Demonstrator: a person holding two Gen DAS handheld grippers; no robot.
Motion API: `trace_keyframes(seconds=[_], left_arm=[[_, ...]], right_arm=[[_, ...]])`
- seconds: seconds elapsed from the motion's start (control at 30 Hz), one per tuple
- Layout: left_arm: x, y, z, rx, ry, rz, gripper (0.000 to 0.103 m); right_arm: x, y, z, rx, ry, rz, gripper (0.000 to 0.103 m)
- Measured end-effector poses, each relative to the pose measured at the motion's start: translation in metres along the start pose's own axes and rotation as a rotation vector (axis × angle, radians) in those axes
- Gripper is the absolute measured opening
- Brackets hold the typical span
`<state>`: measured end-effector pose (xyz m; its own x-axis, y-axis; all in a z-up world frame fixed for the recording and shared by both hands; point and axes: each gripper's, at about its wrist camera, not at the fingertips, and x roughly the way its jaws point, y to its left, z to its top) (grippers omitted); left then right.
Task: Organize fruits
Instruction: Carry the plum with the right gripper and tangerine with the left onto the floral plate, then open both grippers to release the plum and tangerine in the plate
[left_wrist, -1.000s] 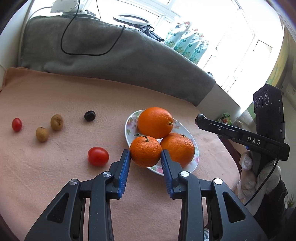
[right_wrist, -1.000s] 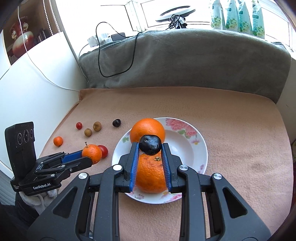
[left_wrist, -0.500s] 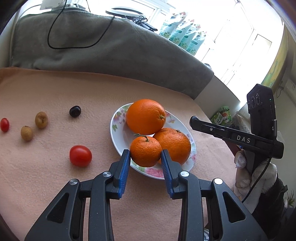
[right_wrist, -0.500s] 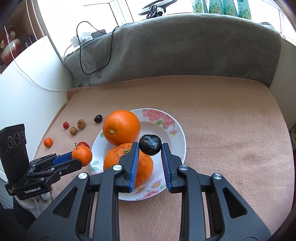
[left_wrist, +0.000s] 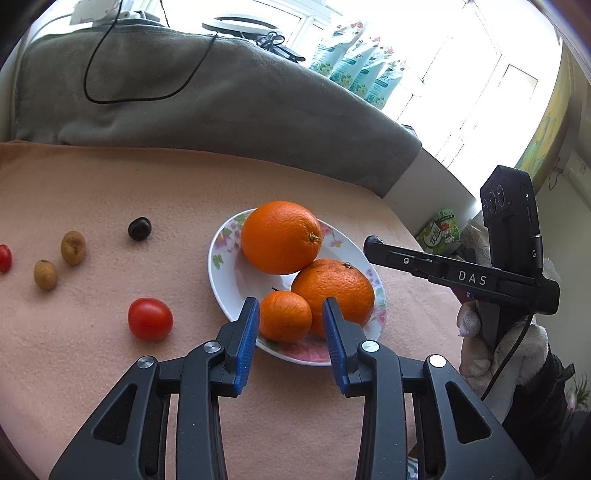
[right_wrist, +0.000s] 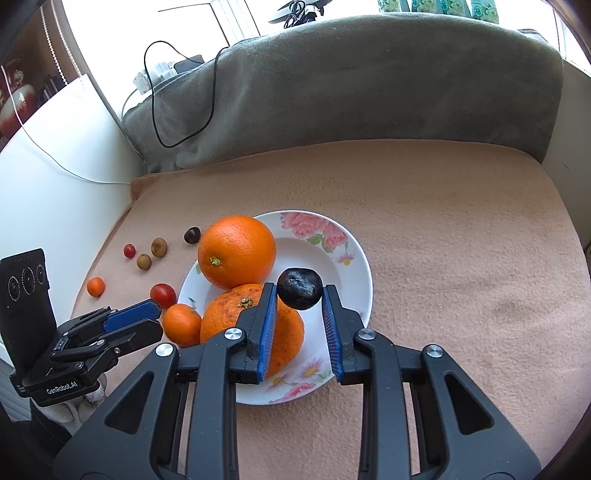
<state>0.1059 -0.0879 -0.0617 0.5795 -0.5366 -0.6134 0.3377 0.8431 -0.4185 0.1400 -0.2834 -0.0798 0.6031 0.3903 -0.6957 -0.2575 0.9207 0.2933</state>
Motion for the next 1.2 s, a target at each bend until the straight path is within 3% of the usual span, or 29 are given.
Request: trace_keyframes(seconds=[0.1,0.2,0.23,0.3,0.37,0.53,0.83,1.2], left_arm=[[-0.002,-0.003,0.0,0.011,-0.005,-0.001,0.051],[-0.002,-0.006,0.001,0.017,-0.006,-0.002,0.055],[-0.002,-0.007,0.001,0.019,-0.007,0.002,0.058],[-0.003,-0.007,0.001,0.022,-0.012,0.012,0.068],[-0.004,-0.007,0.0,0.016,-0.013,0.029,0.07],[-0.005,-0.01,-0.003,0.05,-0.011,0.08,0.071],[-0.012,-0.003,-0.004,0.036,-0.026,0.101,0.071],[-0.037,0.029,-0.008,-0.019,-0.064,0.169,0.072]], right_arm=[[0.0,0.0,0.001,0.006,0.003,0.003,0.031],[-0.003,0.0,0.001,0.012,-0.017,-0.009,0.074],[-0.005,0.0,0.002,0.015,-0.028,-0.011,0.078],[-0.007,-0.001,0.003,0.023,-0.034,-0.003,0.079],[-0.008,-0.002,0.004,0.036,-0.03,-0.002,0.081],[-0.009,-0.001,0.003,0.043,-0.029,0.001,0.083],[-0.016,0.01,0.006,0.031,-0.047,0.009,0.083],[-0.019,0.025,0.01,0.018,-0.058,0.037,0.083]])
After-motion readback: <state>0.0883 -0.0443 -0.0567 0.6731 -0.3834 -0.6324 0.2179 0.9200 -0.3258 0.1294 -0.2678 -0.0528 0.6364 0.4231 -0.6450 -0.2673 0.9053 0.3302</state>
